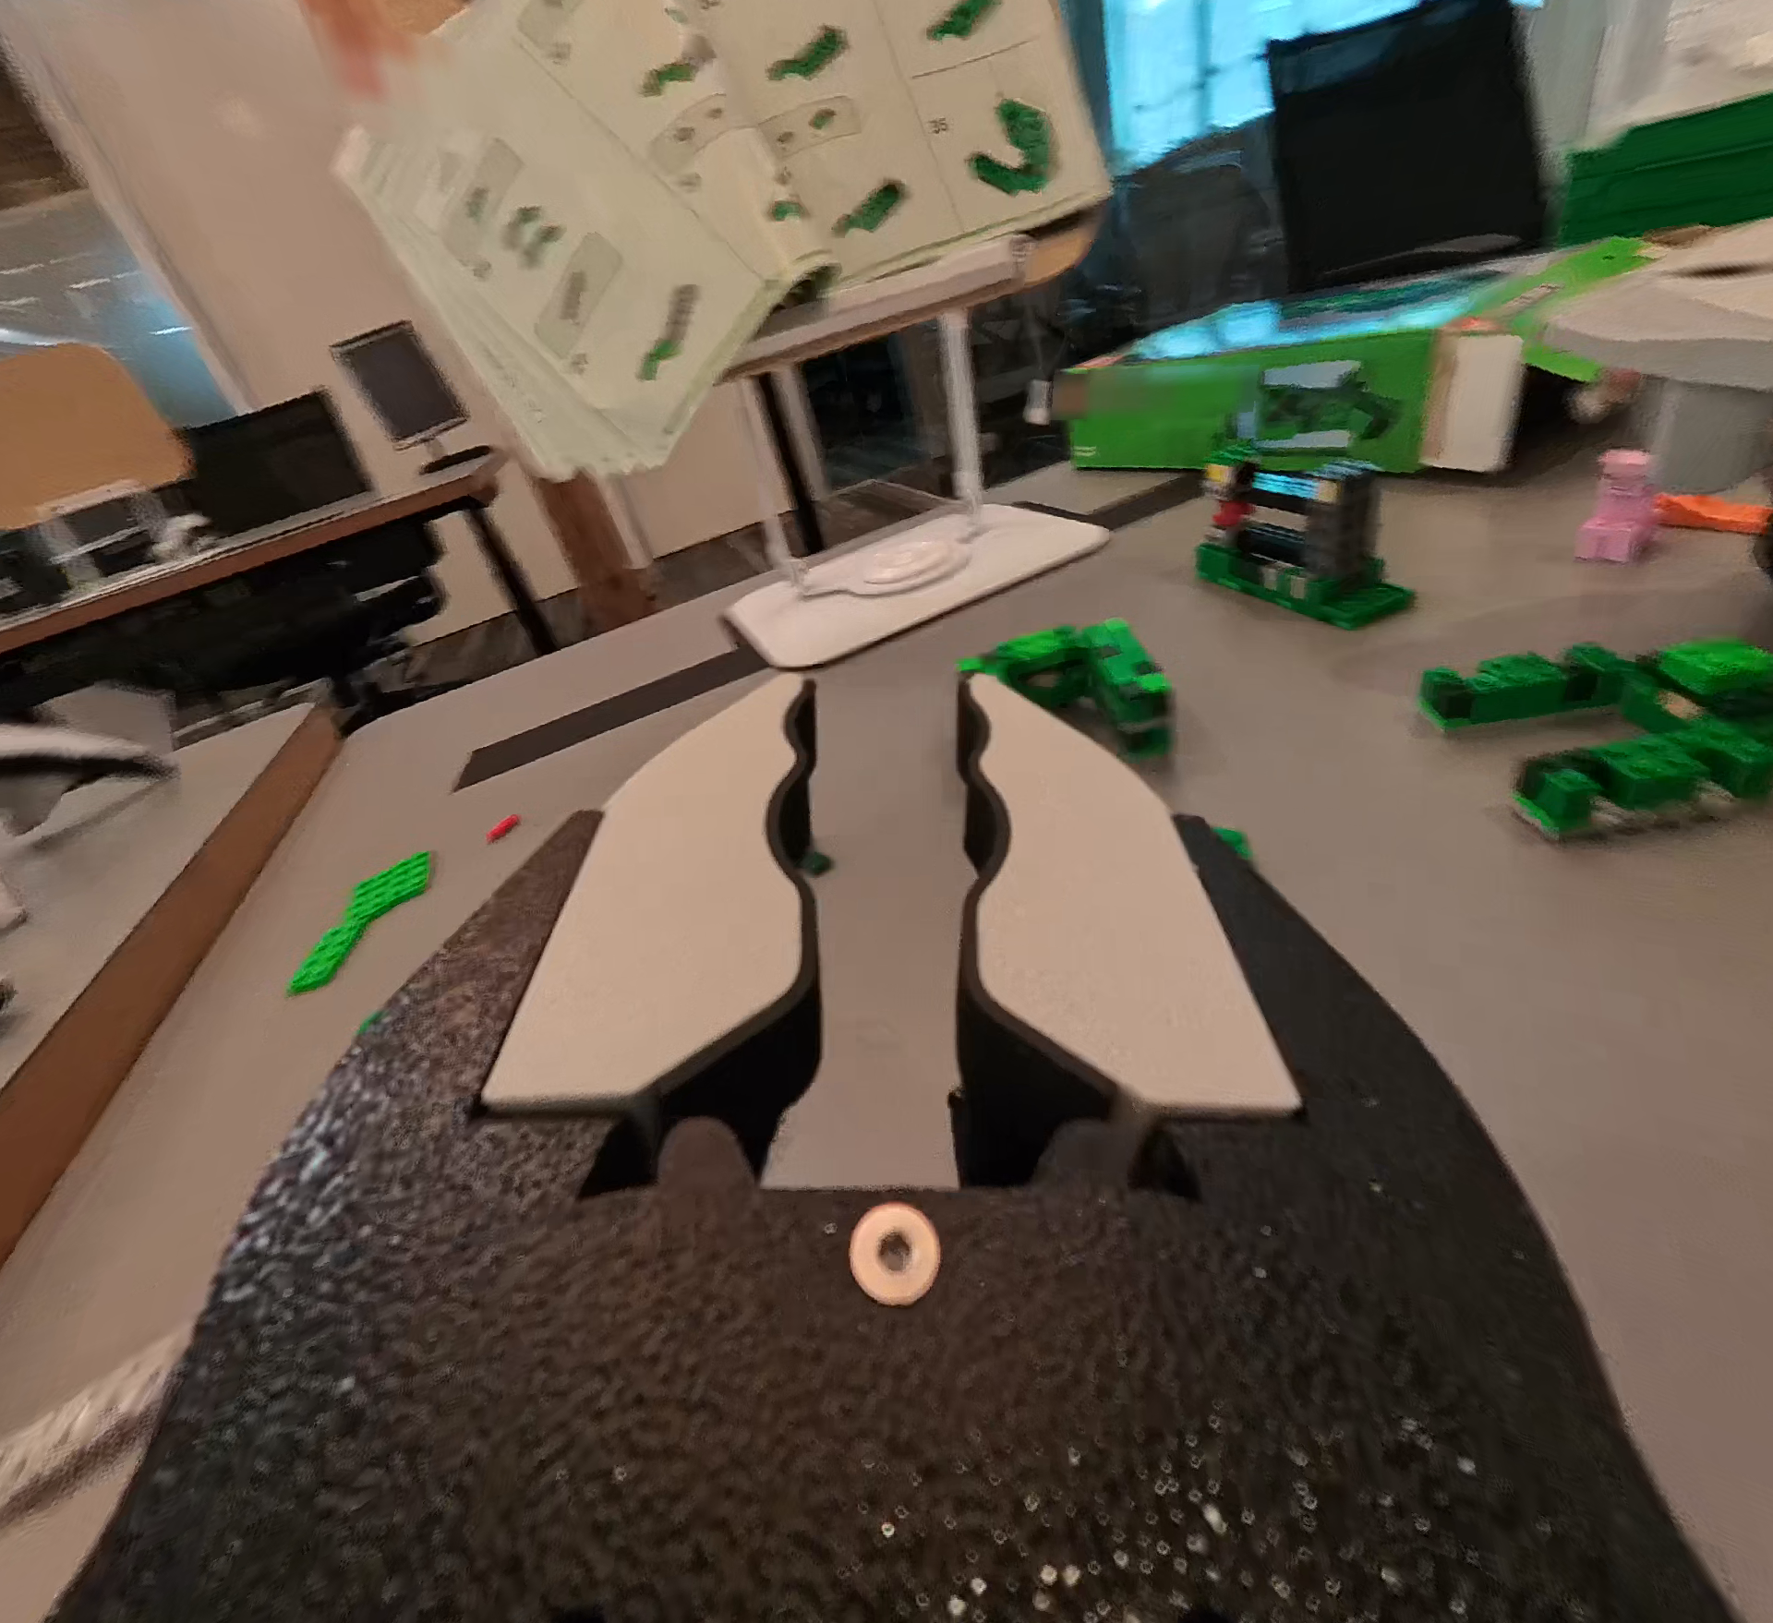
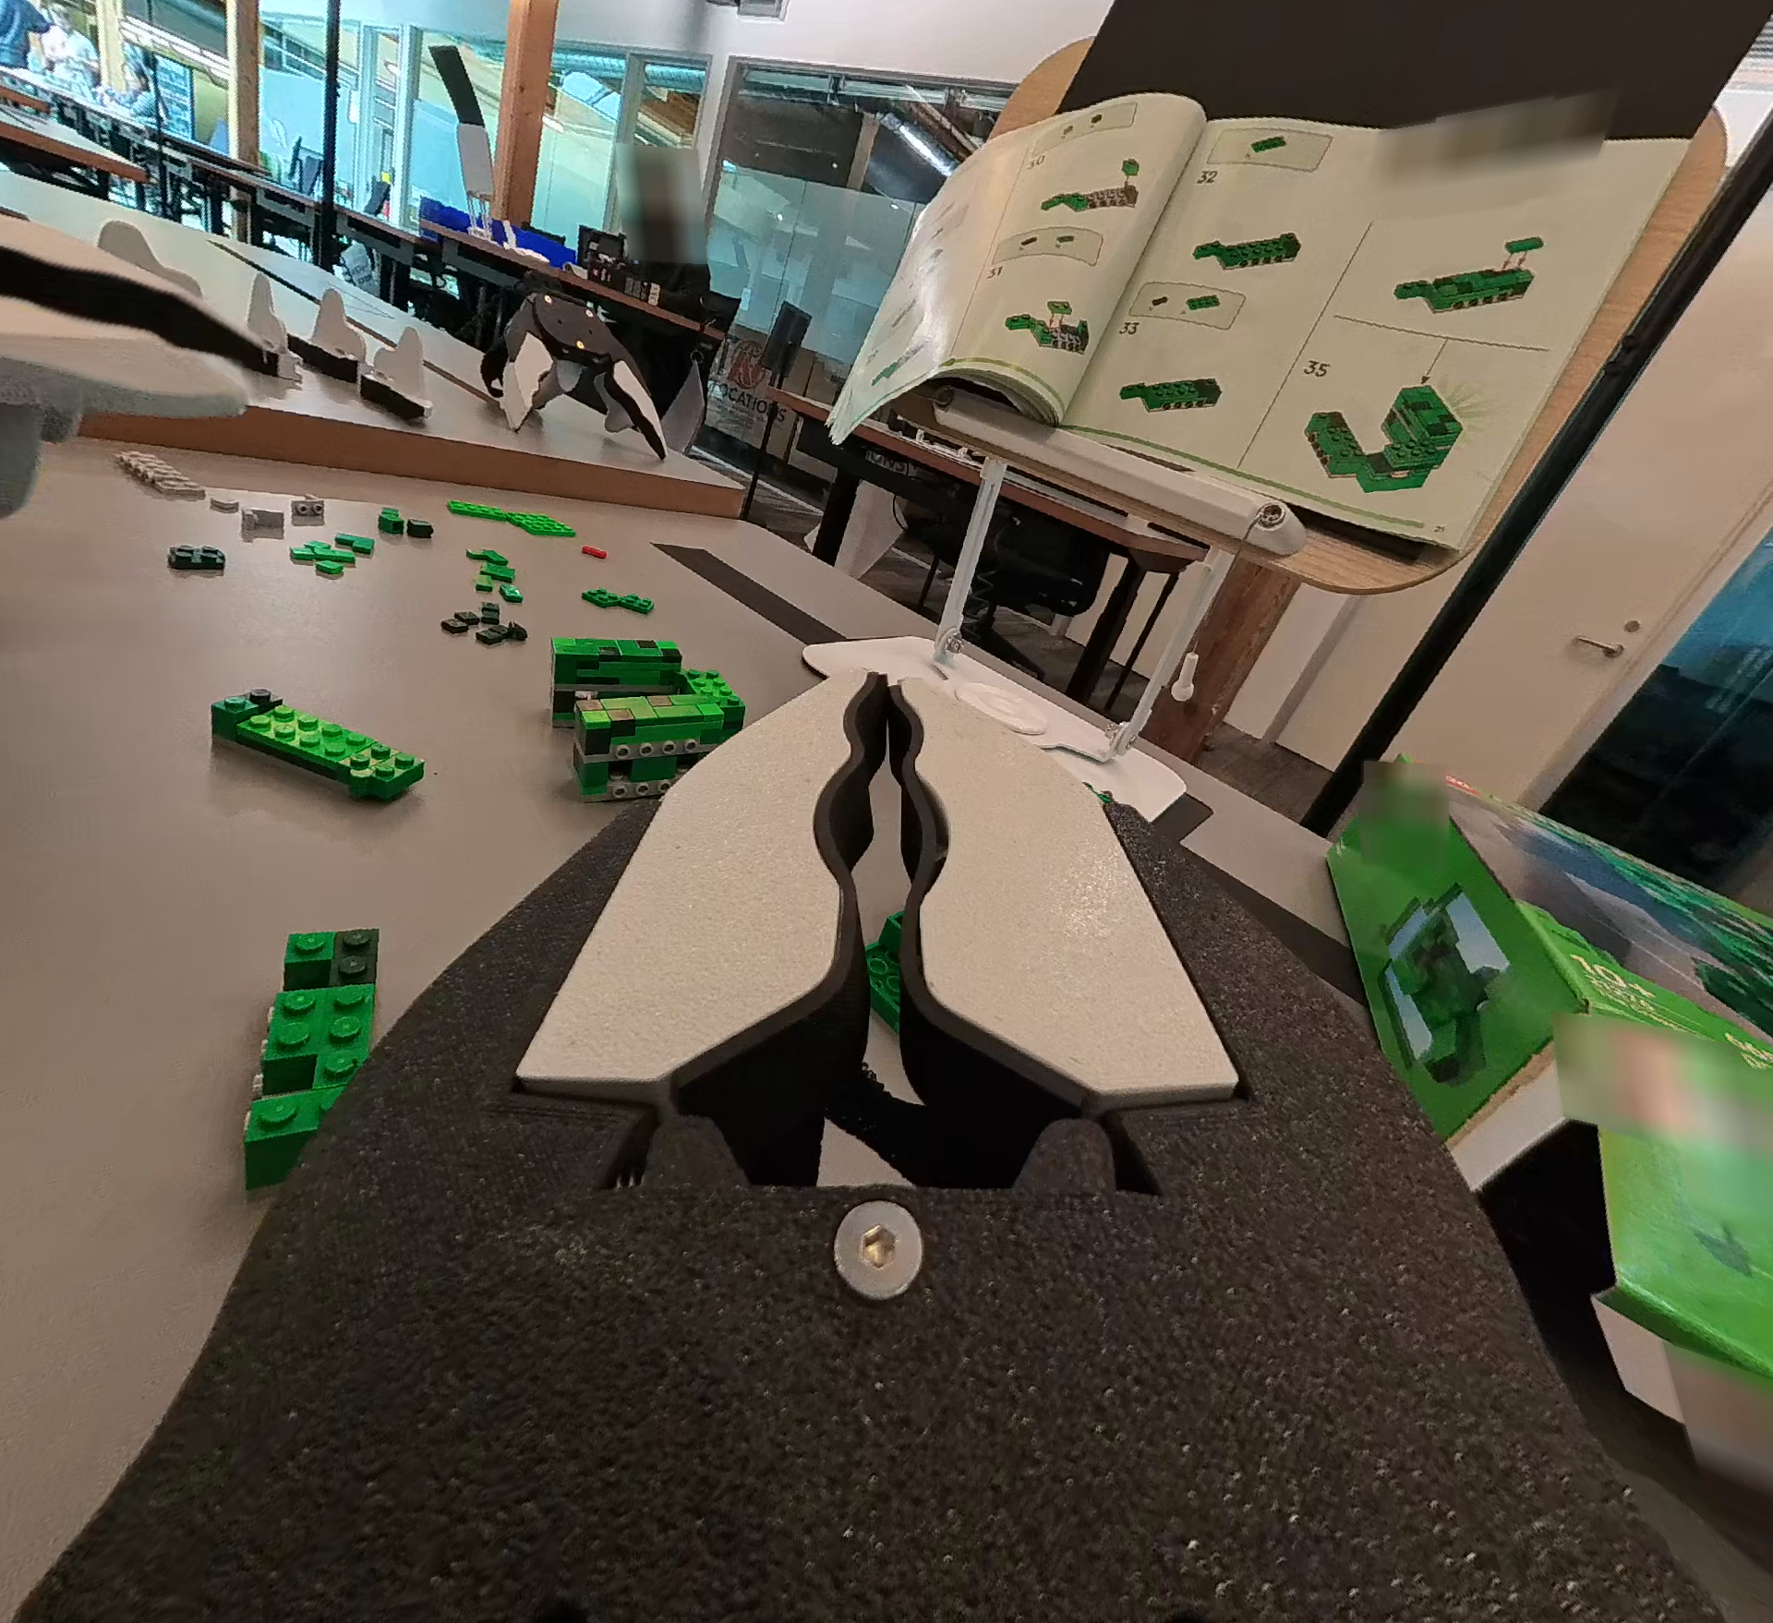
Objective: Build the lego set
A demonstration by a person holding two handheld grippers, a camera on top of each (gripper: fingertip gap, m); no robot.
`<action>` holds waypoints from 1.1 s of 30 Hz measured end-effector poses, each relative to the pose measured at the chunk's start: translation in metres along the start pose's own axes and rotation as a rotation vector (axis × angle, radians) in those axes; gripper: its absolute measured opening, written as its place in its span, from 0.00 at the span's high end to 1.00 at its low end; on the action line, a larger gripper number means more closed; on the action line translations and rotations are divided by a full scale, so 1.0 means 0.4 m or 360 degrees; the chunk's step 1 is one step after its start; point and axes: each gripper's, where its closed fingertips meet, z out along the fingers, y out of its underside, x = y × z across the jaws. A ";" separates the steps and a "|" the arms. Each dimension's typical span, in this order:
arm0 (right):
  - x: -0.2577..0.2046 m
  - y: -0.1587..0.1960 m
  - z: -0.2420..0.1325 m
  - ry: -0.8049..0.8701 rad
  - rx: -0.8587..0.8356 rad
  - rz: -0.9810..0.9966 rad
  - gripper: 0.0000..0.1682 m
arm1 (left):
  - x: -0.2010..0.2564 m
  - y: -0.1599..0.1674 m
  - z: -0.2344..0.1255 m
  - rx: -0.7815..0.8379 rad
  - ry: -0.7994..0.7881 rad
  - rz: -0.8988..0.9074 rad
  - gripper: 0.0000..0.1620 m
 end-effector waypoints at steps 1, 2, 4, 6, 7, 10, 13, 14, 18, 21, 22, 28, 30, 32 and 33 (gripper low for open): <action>0.001 0.000 0.000 0.0002 0.0001 0.0003 1.00 | 0.036 0.000 -0.002 -0.0018 0.0153 0.0060 0.79; 0.002 0.000 0.000 0.0004 0.0002 0.0006 1.00 | 0.073 0.008 -0.006 -0.0063 0.0307 0.0147 0.76; 0.003 0.000 -0.001 0.0005 0.0003 0.0011 1.00 | 0.121 0.051 -0.017 -0.0234 0.0505 0.0358 0.71; 0.003 0.000 0.000 0.0005 0.0004 0.0013 1.00 | 0.145 0.077 -0.022 -0.0314 0.0592 0.0477 0.69; 0.003 0.000 0.000 0.0004 0.0004 0.0013 1.00 | 0.157 0.083 -0.023 -0.0337 0.0638 0.0468 0.69; 0.002 0.000 0.000 0.0001 0.0002 0.0009 1.00 | 0.161 0.105 -0.020 -0.0450 0.0694 0.0352 0.67; 0.000 0.002 0.002 -0.0004 -0.0010 0.0005 1.00 | 0.163 0.121 -0.021 -0.0541 0.0744 0.0245 0.64; 0.000 0.003 0.003 -0.0004 -0.0016 0.0002 1.00 | 0.165 0.130 -0.022 -0.0581 0.0754 0.0252 0.63; -0.005 0.004 0.004 -0.0008 -0.0024 -0.0020 1.00 | 0.173 0.157 -0.016 -0.0718 0.0742 0.0372 0.62; -0.010 0.005 0.005 -0.0018 -0.0029 -0.0032 1.00 | 0.168 0.164 -0.006 -0.0764 0.0704 0.0422 0.64; -0.012 0.005 0.005 -0.0022 -0.0029 -0.0040 1.00 | 0.166 0.165 -0.002 -0.0771 0.0686 0.0435 0.65; -0.018 0.006 0.006 -0.0027 -0.0039 -0.0072 1.00 | 0.149 0.183 0.013 -0.0843 0.0603 0.0490 0.67; -0.018 0.007 0.007 -0.0027 -0.0039 -0.0072 1.00 | 0.141 0.184 0.018 -0.0849 0.0574 0.0491 0.68; -0.018 0.006 0.007 -0.0028 -0.0038 -0.0071 1.00 | 0.118 0.188 0.026 -0.0866 0.0486 0.0502 0.69; -0.018 0.006 0.006 -0.0029 -0.0038 -0.0072 1.00 | 0.099 0.191 0.031 -0.0884 0.0407 0.0508 0.70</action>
